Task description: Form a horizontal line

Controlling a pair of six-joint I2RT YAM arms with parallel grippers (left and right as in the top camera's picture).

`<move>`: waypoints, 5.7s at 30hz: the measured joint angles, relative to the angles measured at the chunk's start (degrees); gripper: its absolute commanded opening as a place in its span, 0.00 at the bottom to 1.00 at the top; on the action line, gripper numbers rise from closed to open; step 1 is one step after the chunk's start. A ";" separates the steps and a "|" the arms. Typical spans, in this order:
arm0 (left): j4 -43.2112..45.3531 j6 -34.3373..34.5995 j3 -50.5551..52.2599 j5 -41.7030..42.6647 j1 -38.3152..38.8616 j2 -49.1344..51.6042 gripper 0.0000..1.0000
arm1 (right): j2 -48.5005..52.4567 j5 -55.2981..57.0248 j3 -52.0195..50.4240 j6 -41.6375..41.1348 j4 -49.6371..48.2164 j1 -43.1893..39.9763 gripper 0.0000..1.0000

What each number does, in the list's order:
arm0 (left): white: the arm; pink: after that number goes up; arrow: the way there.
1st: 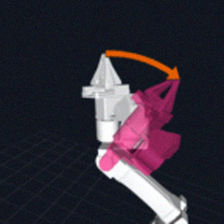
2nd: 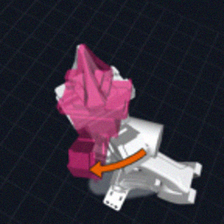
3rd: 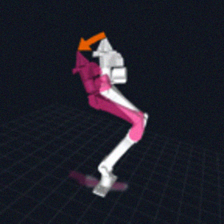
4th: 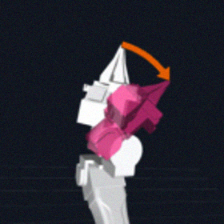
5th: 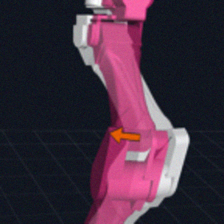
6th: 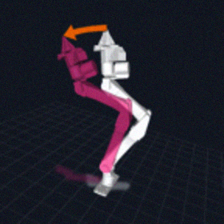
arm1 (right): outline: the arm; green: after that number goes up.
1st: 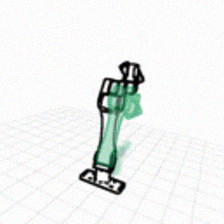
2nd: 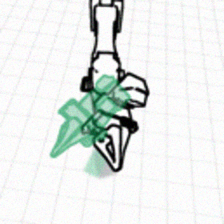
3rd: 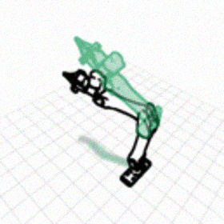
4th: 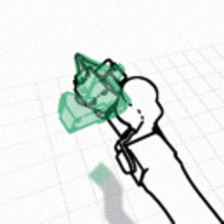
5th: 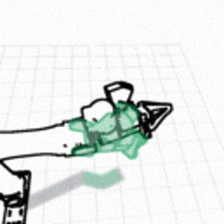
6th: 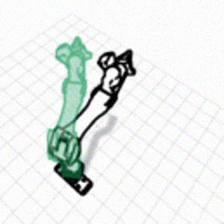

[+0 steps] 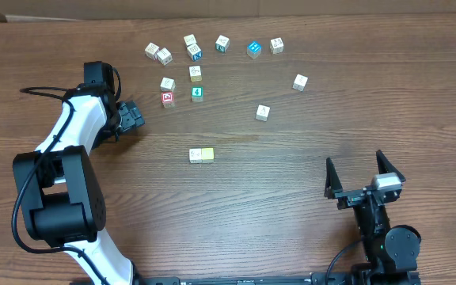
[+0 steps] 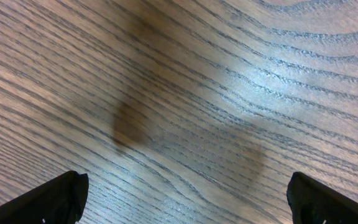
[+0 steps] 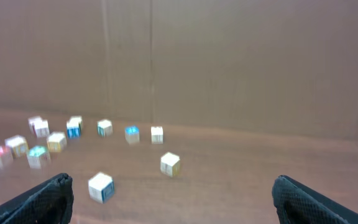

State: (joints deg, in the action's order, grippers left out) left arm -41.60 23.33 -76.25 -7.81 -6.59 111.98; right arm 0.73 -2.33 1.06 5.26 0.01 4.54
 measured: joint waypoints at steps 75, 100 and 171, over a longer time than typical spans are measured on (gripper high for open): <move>-0.09 0.00 0.04 0.00 0.00 0.00 1.00 | 117.00 -19.63 144.87 -4.24 46.62 2.91 1.00; -0.13 0.00 0.04 0.00 0.00 0.00 1.00 | 139.56 -0.98 144.89 5.62 41.09 15.39 1.00; -0.13 -0.02 0.04 0.00 0.00 0.00 1.00 | 162.42 2.97 143.67 -2.43 18.93 26.29 0.43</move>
State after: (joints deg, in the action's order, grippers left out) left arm -41.74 23.31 -76.20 -7.81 -6.59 111.98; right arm 163.15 0.64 144.73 2.83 18.94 30.83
